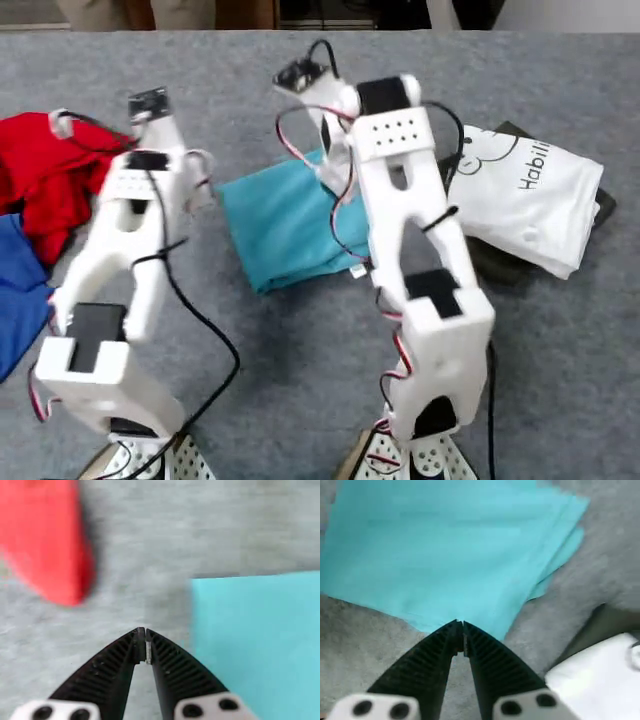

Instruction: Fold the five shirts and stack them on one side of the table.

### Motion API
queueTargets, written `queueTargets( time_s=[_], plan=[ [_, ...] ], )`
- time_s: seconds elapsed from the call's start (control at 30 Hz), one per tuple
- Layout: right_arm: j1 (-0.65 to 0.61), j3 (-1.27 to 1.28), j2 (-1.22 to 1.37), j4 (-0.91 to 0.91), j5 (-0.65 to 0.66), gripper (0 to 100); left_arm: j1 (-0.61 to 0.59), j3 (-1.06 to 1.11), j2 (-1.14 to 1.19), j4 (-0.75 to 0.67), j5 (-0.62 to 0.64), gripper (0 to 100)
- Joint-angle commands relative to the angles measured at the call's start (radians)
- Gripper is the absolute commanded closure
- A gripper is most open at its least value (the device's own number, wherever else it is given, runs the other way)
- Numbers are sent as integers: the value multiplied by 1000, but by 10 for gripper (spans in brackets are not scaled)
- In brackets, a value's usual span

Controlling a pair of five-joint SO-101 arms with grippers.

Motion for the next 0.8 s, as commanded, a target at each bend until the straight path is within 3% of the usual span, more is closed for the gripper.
queueTargets(
  time_s=[0.0, 0.13, 0.37, 0.53, 0.77],
  plan=[
    [58, 269, -128, -180, -12, 994, 81, -52, 56, -68, 49, 980],
    [108, 421, -119, -305, -8, 994, 81, -107, 176, -87, 54, 980],
    [231, 518, -2, -446, -6, 994, 68, -330, 329, 104, 54, 980],
    [248, 458, 25, -427, -6, 994, 68, -471, 421, 204, 54, 981],
    [163, 216, -53, -256, -12, 994, 61, -548, 472, 261, 54, 981]
  ],
)
